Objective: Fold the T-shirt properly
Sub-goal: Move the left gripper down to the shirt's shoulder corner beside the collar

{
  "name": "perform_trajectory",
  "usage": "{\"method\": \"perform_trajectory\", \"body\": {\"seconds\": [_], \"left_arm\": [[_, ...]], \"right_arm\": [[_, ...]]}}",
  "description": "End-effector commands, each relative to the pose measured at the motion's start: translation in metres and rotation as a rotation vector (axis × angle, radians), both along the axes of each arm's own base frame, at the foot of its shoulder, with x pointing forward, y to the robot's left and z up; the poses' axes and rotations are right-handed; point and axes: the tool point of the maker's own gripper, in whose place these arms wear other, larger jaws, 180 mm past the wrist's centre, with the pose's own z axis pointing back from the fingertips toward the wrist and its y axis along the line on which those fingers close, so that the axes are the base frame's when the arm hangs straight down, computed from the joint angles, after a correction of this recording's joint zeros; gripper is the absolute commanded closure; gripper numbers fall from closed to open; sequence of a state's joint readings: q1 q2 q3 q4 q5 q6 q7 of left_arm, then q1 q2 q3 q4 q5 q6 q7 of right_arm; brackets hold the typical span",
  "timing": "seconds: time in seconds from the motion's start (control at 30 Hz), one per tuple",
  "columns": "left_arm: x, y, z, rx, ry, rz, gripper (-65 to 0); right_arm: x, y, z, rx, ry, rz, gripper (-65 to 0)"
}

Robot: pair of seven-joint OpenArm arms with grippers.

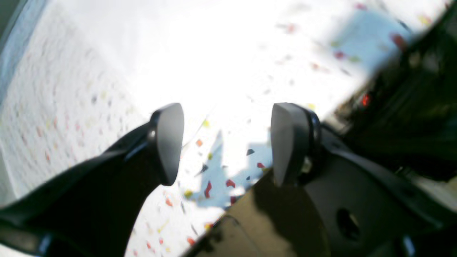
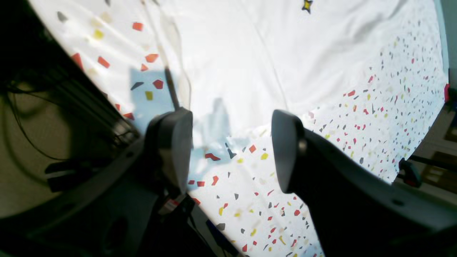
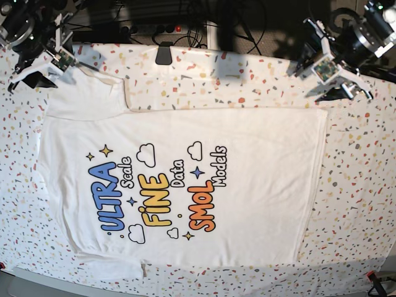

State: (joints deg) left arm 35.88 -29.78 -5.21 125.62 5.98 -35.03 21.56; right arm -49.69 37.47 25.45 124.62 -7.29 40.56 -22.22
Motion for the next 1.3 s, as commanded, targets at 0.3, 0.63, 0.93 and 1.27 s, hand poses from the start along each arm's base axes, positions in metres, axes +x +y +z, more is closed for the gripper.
{"method": "perform_trajectory", "body": {"seconds": [0.3,0.63,0.93,1.27], "left_arm": [[0.032,0.017,0.018,0.297,-0.224,-0.144,-37.2],[0.053,0.041,-0.001,0.325,-0.211,-0.13,-37.1],[0.071,0.079,-0.045,0.368,-0.114,-0.068,-37.1],[0.079,0.065,-0.073,0.554,-0.146,-0.126,-36.9]], "right_arm": [[0.008,0.012,0.011,0.037,-0.054,0.053,-35.6],[0.012,0.017,0.015,0.062,-0.076,0.072,-35.6],[0.012,0.017,0.015,0.062,-0.078,0.071,-35.6],[0.012,0.016,0.015,0.059,-0.077,0.067,-35.6]]}}
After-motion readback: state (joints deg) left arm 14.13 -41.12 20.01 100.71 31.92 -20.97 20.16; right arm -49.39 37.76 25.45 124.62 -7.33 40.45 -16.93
